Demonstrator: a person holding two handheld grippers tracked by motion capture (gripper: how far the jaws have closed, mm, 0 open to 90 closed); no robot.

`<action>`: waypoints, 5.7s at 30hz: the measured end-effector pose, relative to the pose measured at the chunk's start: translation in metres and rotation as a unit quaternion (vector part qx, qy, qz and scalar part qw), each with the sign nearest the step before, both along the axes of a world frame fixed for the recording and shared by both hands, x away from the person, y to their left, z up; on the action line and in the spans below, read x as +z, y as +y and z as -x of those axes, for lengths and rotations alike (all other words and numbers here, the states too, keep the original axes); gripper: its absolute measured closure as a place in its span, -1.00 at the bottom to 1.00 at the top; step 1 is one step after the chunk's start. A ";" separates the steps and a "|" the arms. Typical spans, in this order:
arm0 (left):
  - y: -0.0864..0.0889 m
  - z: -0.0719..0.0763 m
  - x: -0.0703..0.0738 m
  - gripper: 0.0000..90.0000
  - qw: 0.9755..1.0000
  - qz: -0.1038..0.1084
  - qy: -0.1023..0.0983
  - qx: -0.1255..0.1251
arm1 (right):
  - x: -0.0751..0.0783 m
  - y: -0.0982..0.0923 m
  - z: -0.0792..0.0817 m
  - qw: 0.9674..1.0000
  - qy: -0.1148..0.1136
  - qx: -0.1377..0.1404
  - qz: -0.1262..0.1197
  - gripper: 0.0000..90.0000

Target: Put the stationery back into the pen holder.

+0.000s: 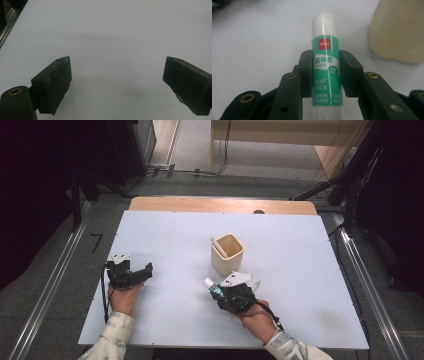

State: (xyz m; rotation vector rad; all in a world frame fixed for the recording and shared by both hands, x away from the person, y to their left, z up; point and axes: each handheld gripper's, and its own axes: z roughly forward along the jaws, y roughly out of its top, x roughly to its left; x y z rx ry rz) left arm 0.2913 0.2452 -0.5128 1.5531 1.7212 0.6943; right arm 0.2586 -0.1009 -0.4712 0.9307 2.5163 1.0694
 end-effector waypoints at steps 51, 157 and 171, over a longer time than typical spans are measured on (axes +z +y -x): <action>0.000 0.001 0.001 -0.79 1.000 -0.005 -0.006 0.001 | 0.068 -0.029 -0.041 0.995 -0.060 -0.052 -0.061 0.41; 0.002 0.000 0.001 -0.79 1.000 -0.004 -0.005 0.001 | 0.057 -0.008 -0.120 0.994 -0.003 -0.098 -0.053 0.39; 0.002 0.000 0.001 -0.79 1.000 -0.004 -0.005 0.001 | 0.056 -0.011 -0.118 0.994 0.002 -0.094 -0.057 0.35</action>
